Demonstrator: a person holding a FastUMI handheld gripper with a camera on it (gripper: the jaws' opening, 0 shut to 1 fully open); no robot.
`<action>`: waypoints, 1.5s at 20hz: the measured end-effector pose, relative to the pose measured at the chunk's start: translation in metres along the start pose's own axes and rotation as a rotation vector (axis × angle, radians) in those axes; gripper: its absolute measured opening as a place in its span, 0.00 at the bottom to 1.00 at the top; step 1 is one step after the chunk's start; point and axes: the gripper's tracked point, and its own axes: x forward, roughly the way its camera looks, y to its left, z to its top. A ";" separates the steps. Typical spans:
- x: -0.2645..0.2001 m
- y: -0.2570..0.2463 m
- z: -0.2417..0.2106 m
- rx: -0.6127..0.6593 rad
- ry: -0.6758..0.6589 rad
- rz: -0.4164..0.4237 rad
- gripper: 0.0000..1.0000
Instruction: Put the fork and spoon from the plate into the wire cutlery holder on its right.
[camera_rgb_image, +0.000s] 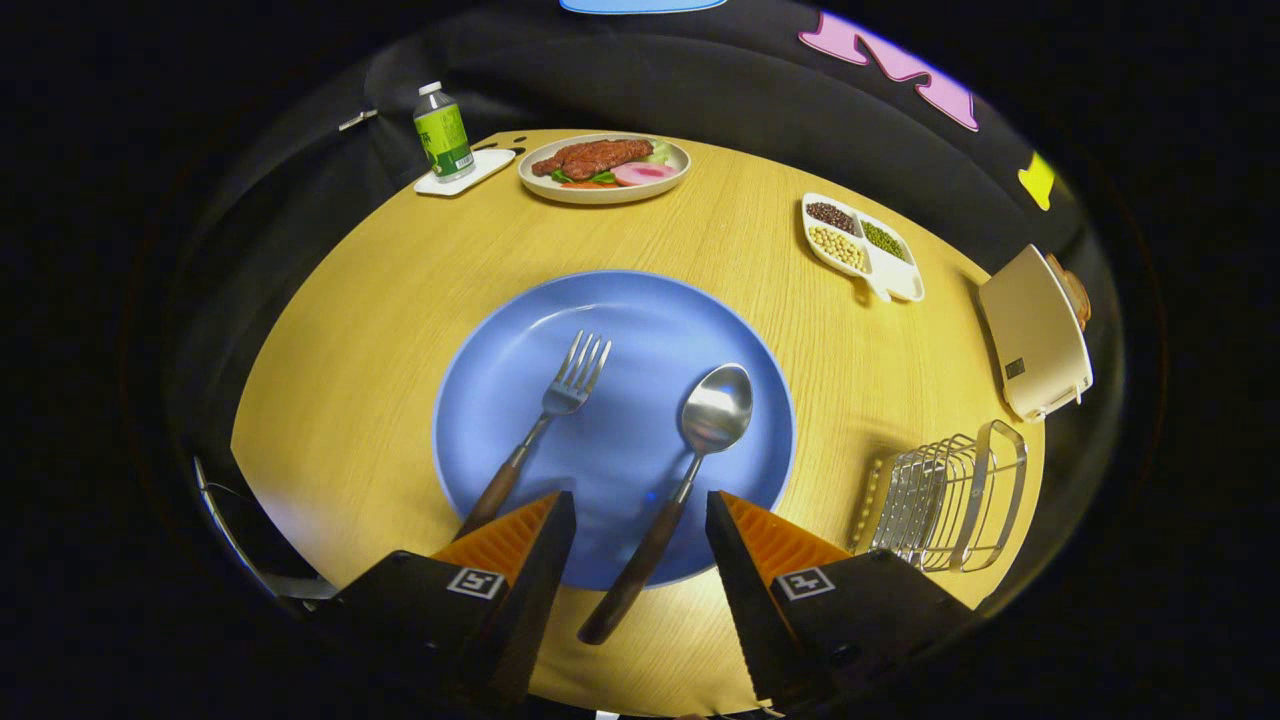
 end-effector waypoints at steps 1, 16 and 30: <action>0.003 0.000 -0.003 0.006 0.019 0.001 0.75; -0.018 -0.013 -0.007 0.046 0.092 0.158 0.07; -0.149 -0.157 -0.017 -0.051 0.153 0.171 0.07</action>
